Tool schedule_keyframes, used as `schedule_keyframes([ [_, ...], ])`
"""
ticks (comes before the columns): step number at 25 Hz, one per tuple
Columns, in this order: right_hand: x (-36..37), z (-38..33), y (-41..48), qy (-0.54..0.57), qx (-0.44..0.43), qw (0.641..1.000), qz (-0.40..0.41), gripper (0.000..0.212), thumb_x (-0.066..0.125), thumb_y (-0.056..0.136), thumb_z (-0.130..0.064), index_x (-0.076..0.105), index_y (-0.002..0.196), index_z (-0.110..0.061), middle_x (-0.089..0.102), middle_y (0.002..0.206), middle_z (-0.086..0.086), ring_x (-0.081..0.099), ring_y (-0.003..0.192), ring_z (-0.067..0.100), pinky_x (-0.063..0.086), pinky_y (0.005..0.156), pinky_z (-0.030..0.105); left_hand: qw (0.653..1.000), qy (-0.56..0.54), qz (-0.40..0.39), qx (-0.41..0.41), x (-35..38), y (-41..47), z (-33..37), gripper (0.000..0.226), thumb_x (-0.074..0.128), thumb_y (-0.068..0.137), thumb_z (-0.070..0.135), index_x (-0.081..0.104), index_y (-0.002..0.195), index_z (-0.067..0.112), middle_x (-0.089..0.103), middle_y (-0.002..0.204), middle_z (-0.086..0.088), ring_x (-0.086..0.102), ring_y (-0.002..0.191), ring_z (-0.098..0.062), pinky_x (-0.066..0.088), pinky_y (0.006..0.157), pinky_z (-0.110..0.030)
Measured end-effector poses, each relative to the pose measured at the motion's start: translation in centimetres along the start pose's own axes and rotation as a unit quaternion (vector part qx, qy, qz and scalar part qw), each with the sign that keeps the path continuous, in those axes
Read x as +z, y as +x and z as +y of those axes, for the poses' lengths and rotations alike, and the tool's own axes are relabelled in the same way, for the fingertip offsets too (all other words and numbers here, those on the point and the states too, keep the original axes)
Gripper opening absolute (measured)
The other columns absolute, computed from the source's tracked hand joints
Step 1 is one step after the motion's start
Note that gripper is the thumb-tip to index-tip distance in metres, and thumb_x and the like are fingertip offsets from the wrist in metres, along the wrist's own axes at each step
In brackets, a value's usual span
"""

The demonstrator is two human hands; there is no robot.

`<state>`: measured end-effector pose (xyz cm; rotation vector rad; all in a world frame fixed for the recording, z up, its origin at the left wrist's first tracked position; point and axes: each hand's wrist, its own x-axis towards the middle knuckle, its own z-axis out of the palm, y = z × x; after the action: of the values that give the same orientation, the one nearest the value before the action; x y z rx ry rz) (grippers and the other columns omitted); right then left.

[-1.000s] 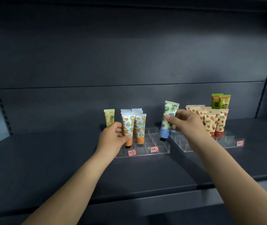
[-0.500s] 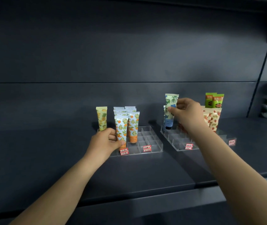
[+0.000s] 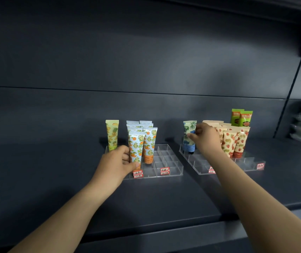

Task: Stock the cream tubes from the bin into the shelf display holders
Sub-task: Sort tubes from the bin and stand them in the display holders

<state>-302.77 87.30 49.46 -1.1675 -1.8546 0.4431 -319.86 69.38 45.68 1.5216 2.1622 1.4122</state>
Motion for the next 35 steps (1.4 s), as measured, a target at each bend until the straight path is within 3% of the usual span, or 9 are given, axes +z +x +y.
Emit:
schedule_keyframes([
  [7, 0.9, 1.7, 0.0, 0.043, 0.064, 0.997, -0.015, 0.033, 0.060, 0.090, -0.012, 0.053, 0.119, 0.003, 0.063, 0.114, 0.017, 0.057, 0.094, 0.025, 0.041, 0.079, 0.029, 1.000, 0.015, 0.001, 0.001, 0.1, 0.0, -0.2, 0.023, 0.072, 0.080, 0.016, 0.059, 0.098, 0.017, 0.063, 0.089, 0.007, 0.058, 0.074, 0.000, 0.042, 0.063, -0.007],
  [12, 1.1, 2.0, 0.1, 0.086, 0.096, 0.991, -0.020, 0.040, 0.056, 0.092, -0.013, 0.048, 0.129, 0.002, 0.057, 0.128, 0.016, 0.055, 0.115, 0.029, 0.042, 0.091, 0.030, 1.000, 0.029, 0.003, 0.004, 0.3, 0.1, -0.3, 0.024, 0.071, 0.080, 0.018, 0.059, 0.101, 0.015, 0.065, 0.092, 0.007, 0.058, 0.075, 0.001, 0.043, 0.065, -0.008],
  [22, 0.9, 2.5, -0.2, 0.089, 0.104, 0.990, -0.029, 0.044, 0.058, 0.092, -0.019, 0.047, 0.130, 0.001, 0.057, 0.128, 0.014, 0.056, 0.114, 0.028, 0.045, 0.096, 0.035, 0.999, 0.039, 0.002, 0.006, 0.1, -0.1, -0.2, 0.022, 0.072, 0.079, 0.018, 0.056, 0.095, 0.020, 0.062, 0.090, 0.009, 0.058, 0.076, -0.002, 0.043, 0.066, -0.009],
  [30, 0.2, 2.3, -1.0, 0.046, 0.111, 0.991, -0.059, 0.046, 0.056, 0.093, -0.026, 0.048, 0.130, 0.000, 0.057, 0.126, 0.016, 0.056, 0.111, 0.030, 0.044, 0.087, 0.032, 0.999, 0.053, 0.002, 0.011, -0.1, -0.2, -0.2, 0.019, 0.073, 0.078, 0.019, 0.058, 0.088, 0.022, 0.062, 0.085, 0.011, 0.055, 0.072, 0.005, 0.040, 0.063, -0.005],
  [35, -1.1, 1.8, -2.0, 0.021, 0.106, 0.991, -0.083, 0.039, 0.051, 0.095, -0.030, 0.057, 0.114, 0.003, 0.062, 0.093, 0.015, 0.057, 0.083, 0.026, 0.042, 0.070, 0.032, 0.998, 0.058, 0.033, 0.015, -0.9, -0.6, -0.3, 0.029, 0.073, 0.078, 0.022, 0.063, 0.104, 0.013, 0.065, 0.098, 0.004, 0.060, 0.082, -0.006, 0.042, 0.069, -0.011],
])
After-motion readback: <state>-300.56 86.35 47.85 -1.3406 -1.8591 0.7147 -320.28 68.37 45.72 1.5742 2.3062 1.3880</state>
